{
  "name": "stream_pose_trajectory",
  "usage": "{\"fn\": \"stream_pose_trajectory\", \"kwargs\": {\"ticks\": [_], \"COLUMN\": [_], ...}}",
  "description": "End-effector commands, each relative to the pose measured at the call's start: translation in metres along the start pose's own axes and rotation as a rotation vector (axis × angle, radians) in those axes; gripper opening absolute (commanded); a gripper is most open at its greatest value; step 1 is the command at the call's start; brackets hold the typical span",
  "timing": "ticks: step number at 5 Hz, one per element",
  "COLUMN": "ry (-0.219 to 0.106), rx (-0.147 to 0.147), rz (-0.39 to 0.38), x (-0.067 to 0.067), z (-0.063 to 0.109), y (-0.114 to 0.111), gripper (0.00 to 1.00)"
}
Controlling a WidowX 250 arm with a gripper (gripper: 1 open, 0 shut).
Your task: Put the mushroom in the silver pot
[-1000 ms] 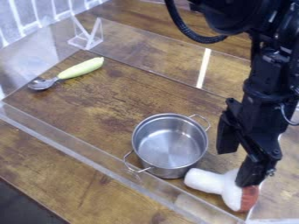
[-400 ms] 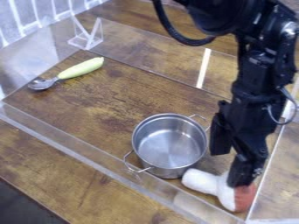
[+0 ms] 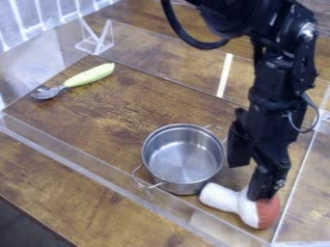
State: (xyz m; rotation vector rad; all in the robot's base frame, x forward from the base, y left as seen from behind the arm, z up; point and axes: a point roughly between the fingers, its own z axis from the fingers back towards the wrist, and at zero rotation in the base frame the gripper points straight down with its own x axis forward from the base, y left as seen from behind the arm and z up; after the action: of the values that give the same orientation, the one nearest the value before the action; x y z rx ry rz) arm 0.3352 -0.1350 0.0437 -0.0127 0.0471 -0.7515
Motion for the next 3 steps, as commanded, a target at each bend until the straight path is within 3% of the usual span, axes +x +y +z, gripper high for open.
{"fn": "stream_pose_trajectory", "kwargs": {"ticks": [1, 3], "ry": [-0.036, -0.023], "rx": [0.025, 0.014], "rz": [0.061, 0.072], "x": [0.011, 0.007], "z": [0.001, -0.017], "y": [0.012, 0.006], "gripper": [1.0, 1.0]}}
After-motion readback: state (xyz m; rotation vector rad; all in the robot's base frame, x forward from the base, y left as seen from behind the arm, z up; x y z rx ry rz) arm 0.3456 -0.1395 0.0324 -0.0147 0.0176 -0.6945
